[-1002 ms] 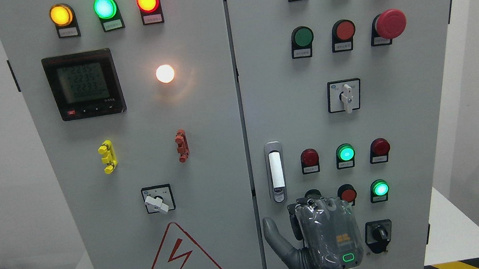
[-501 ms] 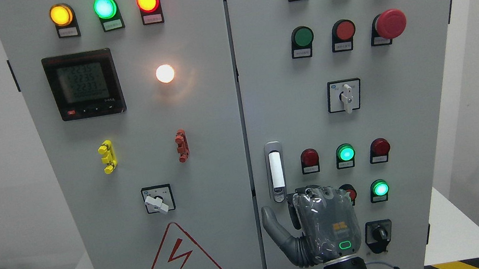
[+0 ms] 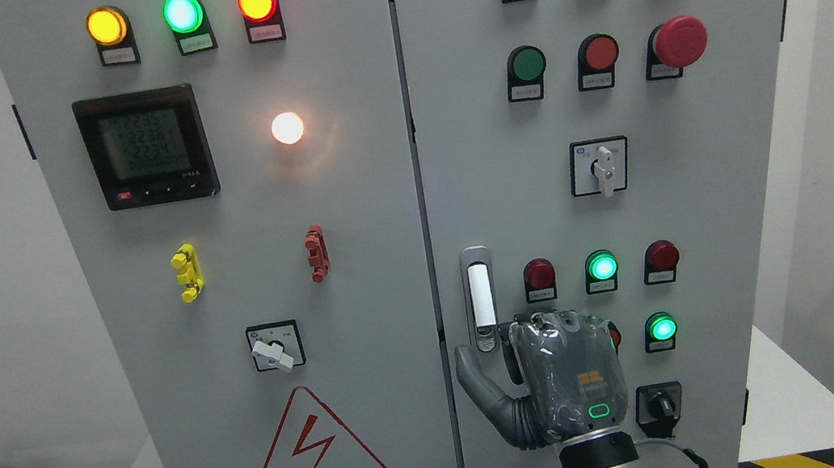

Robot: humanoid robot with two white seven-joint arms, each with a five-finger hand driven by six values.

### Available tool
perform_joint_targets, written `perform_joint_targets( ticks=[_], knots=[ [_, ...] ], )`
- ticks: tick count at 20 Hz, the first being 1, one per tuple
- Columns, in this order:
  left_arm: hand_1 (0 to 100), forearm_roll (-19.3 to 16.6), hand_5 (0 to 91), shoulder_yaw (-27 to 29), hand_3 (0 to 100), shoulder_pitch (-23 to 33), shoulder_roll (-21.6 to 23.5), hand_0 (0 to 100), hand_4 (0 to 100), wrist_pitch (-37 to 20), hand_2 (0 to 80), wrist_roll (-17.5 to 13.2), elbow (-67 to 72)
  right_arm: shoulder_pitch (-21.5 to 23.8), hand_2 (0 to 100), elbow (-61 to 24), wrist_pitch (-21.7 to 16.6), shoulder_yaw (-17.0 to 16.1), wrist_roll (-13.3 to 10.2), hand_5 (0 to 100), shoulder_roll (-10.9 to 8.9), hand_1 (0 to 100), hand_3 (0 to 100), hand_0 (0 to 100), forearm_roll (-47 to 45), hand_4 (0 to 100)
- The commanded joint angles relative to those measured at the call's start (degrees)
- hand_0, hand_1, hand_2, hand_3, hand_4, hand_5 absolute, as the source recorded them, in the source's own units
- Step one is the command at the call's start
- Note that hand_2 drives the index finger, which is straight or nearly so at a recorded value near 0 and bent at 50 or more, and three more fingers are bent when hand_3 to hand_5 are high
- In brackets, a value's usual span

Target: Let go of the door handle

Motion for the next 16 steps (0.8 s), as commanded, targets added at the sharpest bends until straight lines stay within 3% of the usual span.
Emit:
perform_joint_targets(
  ticks=[1, 16],
  knots=[
    [39, 0.0, 0.0, -0.8, 0, 0.0, 0.0, 12, 0, 0.0, 0.0, 0.0, 1.1, -0.9, 100, 1.0, 0.6, -0.3, 0.9, 97, 0.03, 10, 100, 45, 0.0, 100],
    [39, 0.0, 0.0, -0.8, 0, 0.0, 0.0, 12, 0, 0.0, 0.0, 0.0, 1.1, -1.2, 100, 0.9, 0.9, -0.3, 1.1, 97, 0.03, 14, 100, 46, -0.3, 99]
  ],
)
